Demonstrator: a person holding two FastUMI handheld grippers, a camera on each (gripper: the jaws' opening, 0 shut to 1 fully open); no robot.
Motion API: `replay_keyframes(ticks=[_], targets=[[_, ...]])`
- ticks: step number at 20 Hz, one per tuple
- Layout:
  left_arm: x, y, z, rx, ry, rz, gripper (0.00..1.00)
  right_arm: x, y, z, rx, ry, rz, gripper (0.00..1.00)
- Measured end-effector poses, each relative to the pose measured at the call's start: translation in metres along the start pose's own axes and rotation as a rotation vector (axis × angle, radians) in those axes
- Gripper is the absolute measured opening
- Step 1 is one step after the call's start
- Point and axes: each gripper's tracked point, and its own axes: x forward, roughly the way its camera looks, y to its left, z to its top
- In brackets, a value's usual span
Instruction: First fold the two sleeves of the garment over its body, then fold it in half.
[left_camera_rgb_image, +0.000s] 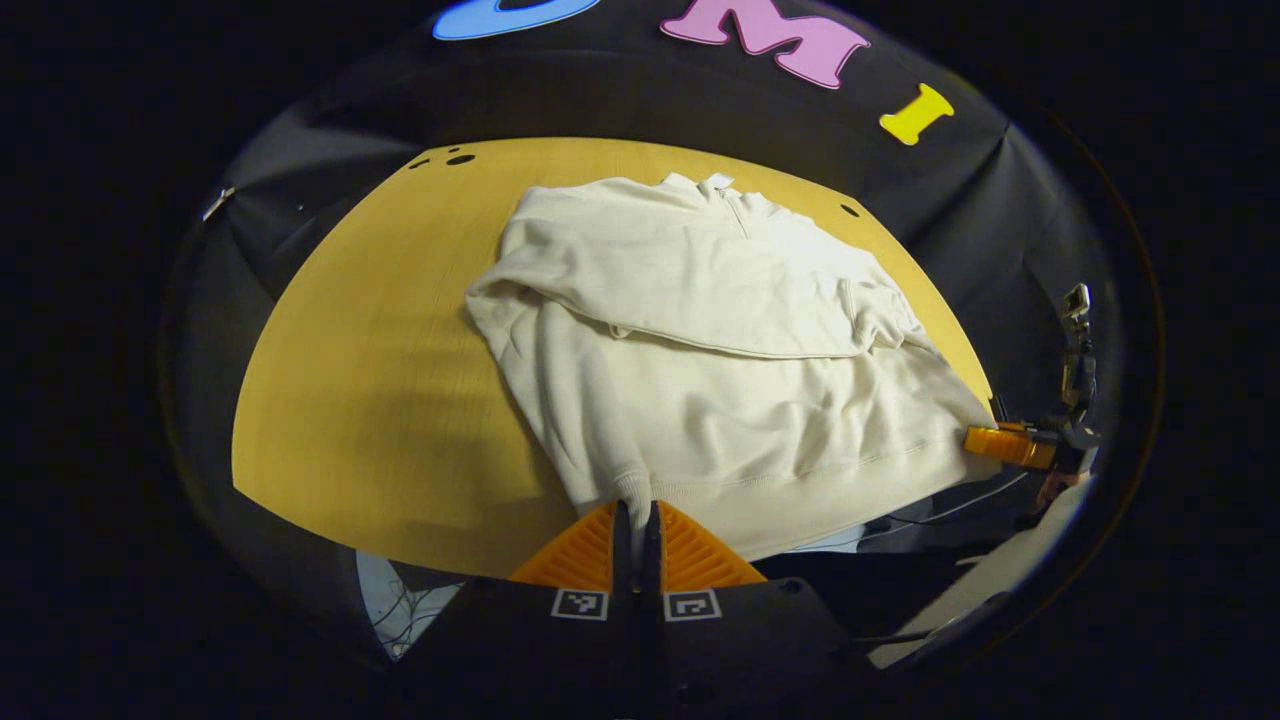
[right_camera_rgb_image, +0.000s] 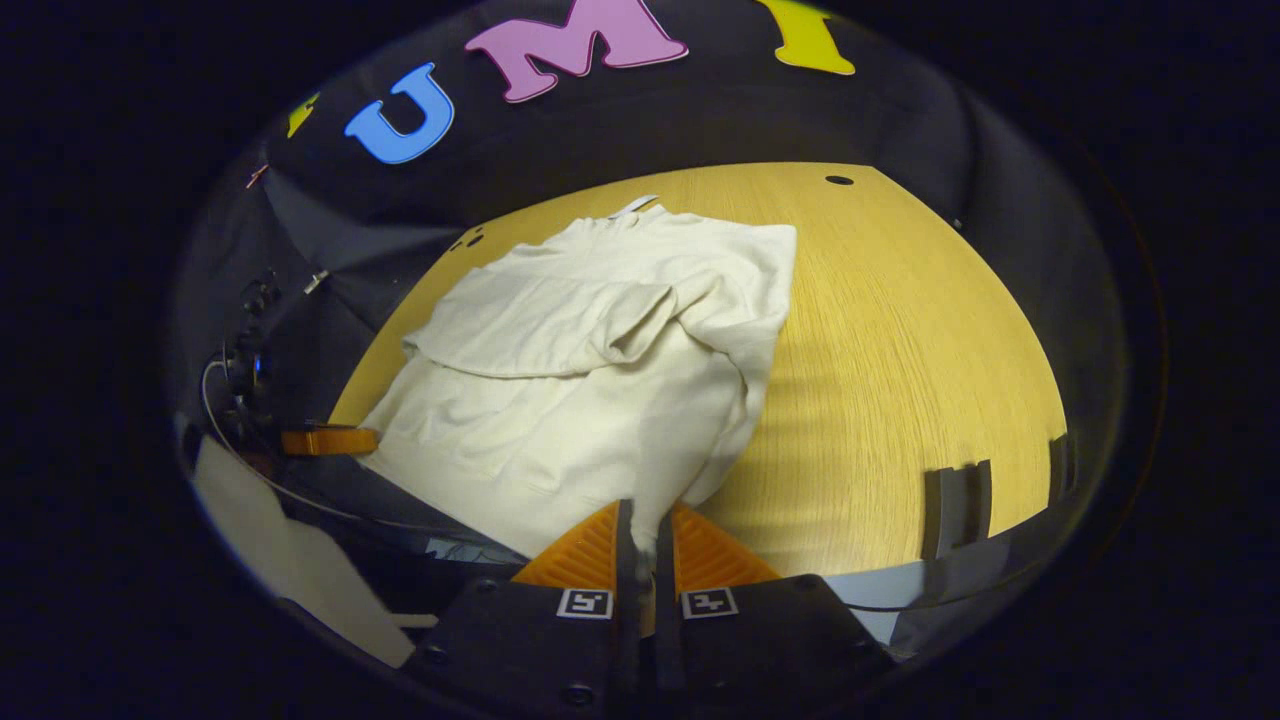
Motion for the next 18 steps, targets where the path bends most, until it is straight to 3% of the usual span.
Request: replay_keyframes(ticks=[6,18], targets=[[-0.024,-0.002,0.065,-0.039,-0.120,-0.019,0.06,-0.018,0.008,0.066,-0.024,-0.132,-0.010,0.10],[-0.015,0.002,0.189,-0.003,-0.265,-0.018,0.06,0.015,0.010,0.192,0.050,-0.333,-0.041,0.10]])
